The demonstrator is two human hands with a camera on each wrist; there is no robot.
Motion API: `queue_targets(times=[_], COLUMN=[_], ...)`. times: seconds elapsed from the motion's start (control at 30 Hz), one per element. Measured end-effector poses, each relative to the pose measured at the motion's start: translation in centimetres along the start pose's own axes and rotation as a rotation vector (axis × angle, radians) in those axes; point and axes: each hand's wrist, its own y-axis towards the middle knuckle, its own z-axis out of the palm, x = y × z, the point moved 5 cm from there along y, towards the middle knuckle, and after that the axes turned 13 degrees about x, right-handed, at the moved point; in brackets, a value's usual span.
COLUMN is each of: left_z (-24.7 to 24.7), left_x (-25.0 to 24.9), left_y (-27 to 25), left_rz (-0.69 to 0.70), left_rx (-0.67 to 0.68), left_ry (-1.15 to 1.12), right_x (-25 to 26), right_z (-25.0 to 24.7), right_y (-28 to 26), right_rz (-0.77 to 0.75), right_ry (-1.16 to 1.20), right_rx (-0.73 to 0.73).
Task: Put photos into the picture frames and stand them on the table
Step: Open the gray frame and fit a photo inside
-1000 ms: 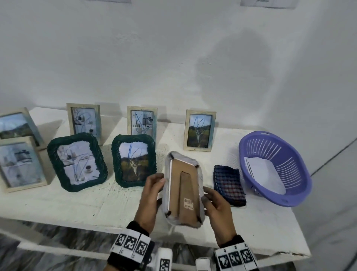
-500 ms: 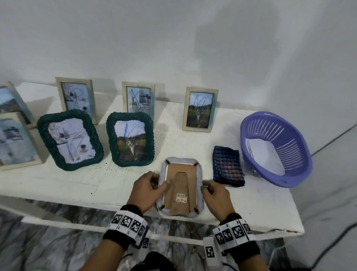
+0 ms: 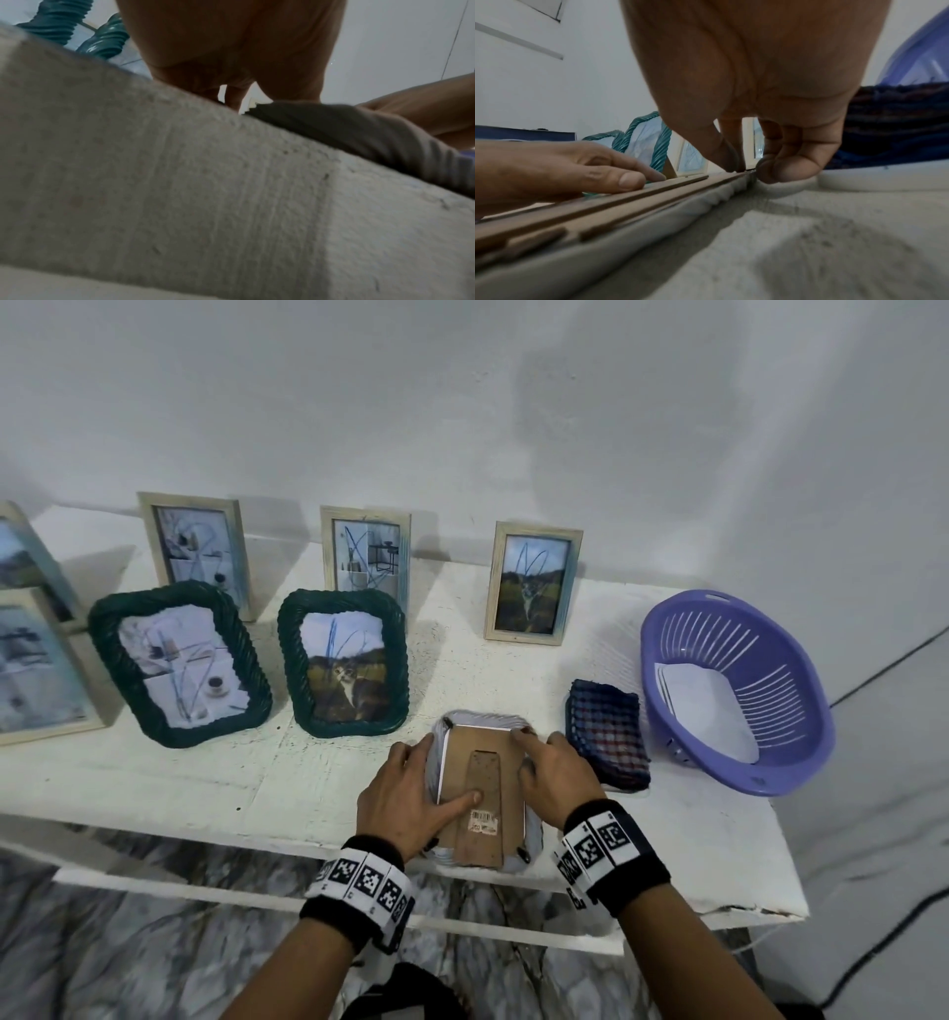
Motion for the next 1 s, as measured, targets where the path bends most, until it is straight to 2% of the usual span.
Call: queue_targets(times=[0.47,0.6,0.73,0.83,1.0], left_z=[0.3,-0.3,-0.2,0.0,0.4], left_x=[-0.3,-0.6,-1.5,-1.7,-1.7], left_y=[-0.6,-0.2,0.6,0.9,0.6], left_rz=[0.01,0.064,0.101,0.075,0.12], left_rx=[0.017,0.062,0.121,0.088,0.041], left_ry=[0.031,-0.032,0.212,0.335,0.456], right_x=[-0.6,-0.8,-0.8,-0.9,-1.0], right_z=[1.2,2.2,2.7,2.9,3.0], right_y=[-1.5,-3.0,-3.4,-3.5,-3.6], right_rz=[0.003,-0.007,0.002,0.003,0.005], right_ry=[0.134,0.078,0.025,0.02,0.008], right_rx=[-0.009,0.024,0.02,0.005,-0.004])
